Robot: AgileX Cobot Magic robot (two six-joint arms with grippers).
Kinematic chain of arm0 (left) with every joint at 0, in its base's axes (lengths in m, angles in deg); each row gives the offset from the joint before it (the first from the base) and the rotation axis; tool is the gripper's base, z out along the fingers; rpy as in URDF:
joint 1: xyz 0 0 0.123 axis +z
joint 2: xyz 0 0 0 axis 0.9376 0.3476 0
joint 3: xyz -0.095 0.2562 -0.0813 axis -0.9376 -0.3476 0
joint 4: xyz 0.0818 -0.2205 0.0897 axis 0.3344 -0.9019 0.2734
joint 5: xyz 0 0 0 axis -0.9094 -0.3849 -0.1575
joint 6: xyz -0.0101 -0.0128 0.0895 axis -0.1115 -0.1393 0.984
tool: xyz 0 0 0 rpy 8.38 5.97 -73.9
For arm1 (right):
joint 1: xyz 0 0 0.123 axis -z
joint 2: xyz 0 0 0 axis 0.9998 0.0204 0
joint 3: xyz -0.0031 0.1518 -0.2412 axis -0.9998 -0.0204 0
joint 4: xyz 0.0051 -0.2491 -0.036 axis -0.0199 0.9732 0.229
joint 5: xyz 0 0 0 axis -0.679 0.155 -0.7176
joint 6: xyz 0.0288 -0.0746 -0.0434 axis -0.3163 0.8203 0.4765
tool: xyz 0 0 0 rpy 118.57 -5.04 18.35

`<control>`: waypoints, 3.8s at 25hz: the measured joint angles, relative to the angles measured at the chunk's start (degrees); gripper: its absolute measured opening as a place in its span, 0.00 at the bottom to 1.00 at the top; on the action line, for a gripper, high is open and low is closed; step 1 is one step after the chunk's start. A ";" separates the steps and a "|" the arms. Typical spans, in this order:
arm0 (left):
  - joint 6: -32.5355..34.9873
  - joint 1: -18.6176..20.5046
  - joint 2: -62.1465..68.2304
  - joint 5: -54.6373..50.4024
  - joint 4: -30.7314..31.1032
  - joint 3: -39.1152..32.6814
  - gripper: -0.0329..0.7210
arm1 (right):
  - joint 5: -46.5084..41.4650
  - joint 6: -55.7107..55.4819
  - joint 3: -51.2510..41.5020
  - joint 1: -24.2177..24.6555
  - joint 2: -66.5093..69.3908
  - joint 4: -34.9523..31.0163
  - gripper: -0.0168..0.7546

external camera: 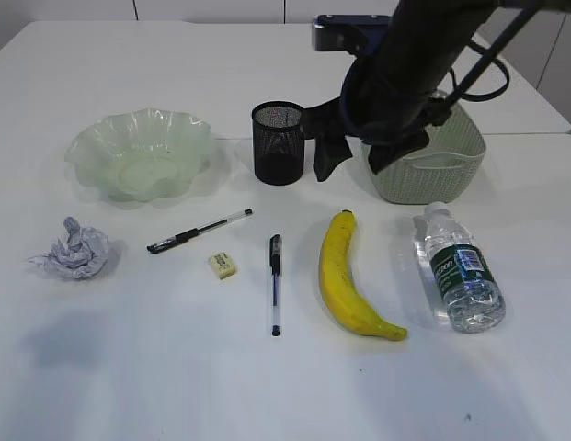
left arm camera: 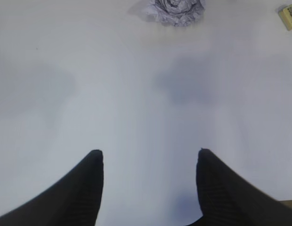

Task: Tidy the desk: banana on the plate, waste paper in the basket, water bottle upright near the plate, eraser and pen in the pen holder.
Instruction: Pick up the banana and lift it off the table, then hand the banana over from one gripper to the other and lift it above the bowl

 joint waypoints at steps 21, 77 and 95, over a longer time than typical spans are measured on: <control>0.10 0.00 0.00 0.07 0.00 0.00 0.61 | 1.50 -11.94 7.06 2.26 17.97 1.23 0.73; 0.10 0.00 0.12 2.42 0.00 0.00 0.61 | -11.62 -6.07 18.05 4.50 20.93 -6.40 0.31; 0.10 0.00 0.12 2.92 -0.31 0.00 0.60 | 2.88 2.38 -16.01 0.91 -10.44 -14.68 0.31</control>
